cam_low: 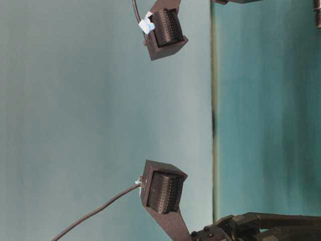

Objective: Insert the washer onto the shaft with both hands.
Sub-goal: 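Close left gripper on the washer and right gripper on the shaft, then lift washer and shaft and rotate them to face each other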

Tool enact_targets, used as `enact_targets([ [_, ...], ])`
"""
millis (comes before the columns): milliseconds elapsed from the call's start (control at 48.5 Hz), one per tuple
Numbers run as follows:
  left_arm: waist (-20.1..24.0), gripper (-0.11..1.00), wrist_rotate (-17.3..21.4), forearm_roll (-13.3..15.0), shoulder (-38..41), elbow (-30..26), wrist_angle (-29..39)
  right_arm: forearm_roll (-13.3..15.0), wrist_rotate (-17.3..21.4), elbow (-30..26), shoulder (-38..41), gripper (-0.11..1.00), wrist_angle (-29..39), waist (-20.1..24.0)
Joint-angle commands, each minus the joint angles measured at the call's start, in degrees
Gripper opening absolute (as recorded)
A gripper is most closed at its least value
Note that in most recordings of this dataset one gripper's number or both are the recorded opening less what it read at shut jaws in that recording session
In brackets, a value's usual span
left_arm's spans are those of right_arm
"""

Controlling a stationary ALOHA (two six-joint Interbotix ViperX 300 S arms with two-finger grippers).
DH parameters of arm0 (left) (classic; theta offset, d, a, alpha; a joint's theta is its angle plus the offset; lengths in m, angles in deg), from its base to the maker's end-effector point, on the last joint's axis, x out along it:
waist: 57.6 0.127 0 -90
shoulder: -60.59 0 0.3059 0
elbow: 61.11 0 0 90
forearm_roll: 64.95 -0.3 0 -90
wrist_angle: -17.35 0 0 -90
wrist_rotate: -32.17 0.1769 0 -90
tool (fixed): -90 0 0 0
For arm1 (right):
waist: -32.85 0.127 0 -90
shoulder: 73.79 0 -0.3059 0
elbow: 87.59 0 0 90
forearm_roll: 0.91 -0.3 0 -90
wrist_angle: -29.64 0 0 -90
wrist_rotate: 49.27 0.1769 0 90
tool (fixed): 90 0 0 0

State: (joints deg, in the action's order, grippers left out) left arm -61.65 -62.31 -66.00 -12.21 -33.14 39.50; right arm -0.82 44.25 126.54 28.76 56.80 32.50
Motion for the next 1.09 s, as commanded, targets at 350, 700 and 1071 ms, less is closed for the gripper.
enact_targets([
  [350,-0.35,0.37,0.0,0.0,-2.2,-0.53,0.7,0.44,-0.62,-1.05,-2.11,0.01,0.18,-0.88],
  [700,0.53,0.37,-0.18,0.0,-6.15,1.05,-0.09,0.44,-0.62,-1.14,-2.72,0.0,0.09,-0.79],
  [1071,0.97,0.37,-0.62,-0.09,-7.47,3.25,-7.91,0.18,-0.44,-0.09,-3.43,0.0,-3.69,0.0],
])
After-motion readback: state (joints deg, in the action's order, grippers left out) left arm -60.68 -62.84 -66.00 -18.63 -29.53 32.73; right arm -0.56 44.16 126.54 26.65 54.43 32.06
